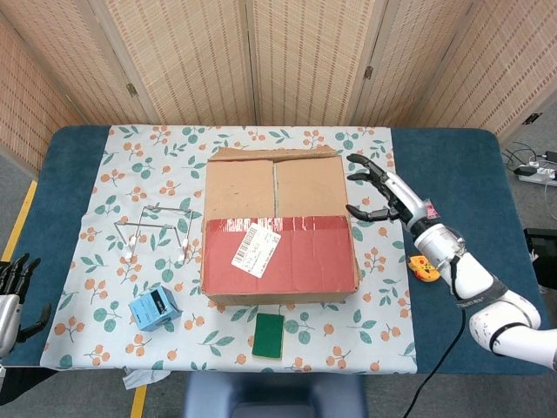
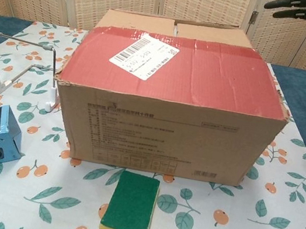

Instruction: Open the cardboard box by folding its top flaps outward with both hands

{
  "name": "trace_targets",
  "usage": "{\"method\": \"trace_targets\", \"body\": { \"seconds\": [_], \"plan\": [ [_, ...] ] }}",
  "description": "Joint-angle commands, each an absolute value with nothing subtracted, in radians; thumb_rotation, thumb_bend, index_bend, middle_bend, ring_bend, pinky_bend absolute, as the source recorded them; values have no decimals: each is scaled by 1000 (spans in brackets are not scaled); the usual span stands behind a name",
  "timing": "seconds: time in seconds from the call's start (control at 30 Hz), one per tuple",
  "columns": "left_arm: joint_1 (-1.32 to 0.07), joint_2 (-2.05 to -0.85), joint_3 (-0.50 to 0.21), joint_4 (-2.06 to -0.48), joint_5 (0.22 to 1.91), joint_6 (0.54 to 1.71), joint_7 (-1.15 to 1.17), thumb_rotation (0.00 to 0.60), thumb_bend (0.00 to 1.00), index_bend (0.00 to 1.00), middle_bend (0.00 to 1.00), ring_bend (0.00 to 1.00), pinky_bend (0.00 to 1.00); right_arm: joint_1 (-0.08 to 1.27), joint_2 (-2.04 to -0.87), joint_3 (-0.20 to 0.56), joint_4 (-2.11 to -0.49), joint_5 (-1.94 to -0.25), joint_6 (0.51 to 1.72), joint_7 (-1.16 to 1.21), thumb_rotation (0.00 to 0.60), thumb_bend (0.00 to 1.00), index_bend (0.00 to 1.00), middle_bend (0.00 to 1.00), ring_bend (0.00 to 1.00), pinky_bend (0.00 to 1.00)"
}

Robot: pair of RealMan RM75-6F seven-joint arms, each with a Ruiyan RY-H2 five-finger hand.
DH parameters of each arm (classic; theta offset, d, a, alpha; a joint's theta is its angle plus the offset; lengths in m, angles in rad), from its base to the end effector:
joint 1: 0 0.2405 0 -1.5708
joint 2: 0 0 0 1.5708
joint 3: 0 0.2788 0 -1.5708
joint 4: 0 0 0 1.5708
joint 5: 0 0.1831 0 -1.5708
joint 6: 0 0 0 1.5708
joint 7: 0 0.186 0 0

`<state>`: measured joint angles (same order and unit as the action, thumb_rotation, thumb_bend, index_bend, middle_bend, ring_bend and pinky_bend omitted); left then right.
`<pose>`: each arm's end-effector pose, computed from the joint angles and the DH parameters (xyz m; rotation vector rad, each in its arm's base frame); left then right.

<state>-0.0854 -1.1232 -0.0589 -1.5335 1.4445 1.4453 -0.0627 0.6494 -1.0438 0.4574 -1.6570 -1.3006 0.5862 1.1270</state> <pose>-0.3453 0.2251 0.1994 -1.3426 -0.9376 -0.8570 -0.1507 -0.4142 0.1547 1.2503 -2.0833 1.5159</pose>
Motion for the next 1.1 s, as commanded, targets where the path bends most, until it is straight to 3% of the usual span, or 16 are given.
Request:
{"method": "trace_targets", "body": {
  "seconds": [0.03, 0.3, 0.53, 0.83, 1.1],
  "plan": [
    [-86, -1124, -58, -1534, 1446, 1446, -61, 600, 495, 0, 0, 0, 0, 605, -1018, 425, -1670, -1416, 545, 1364, 600, 367, 99, 28, 155, 65],
    [-86, -1128, -59, -1529, 1446, 1451, -58, 600, 495, 0, 0, 0, 0, 623, -1075, 375, -1596, -1546, 623, 1754, 600, 367, 42, 0, 95, 71],
    [-84, -1125, -57, -1525, 1442, 1449, -66, 600, 495, 0, 0, 0, 0, 686, -1129, 254, -1459, -1690, 732, 2053, 600, 367, 0, 0, 52, 77],
    [-84, -1124, -56, -1529, 1443, 1450, -62, 600, 495, 0, 0, 0, 0, 751, -1169, 142, -1369, -1734, 823, 2186, 600, 367, 0, 0, 52, 103],
    [-84, -1121, -50, -1534, 1456, 1454, -58, 600, 495, 0, 0, 0, 0, 786, -1179, 87, -1369, -1729, 881, 2201, 600, 367, 0, 0, 55, 118]
  ]
}}
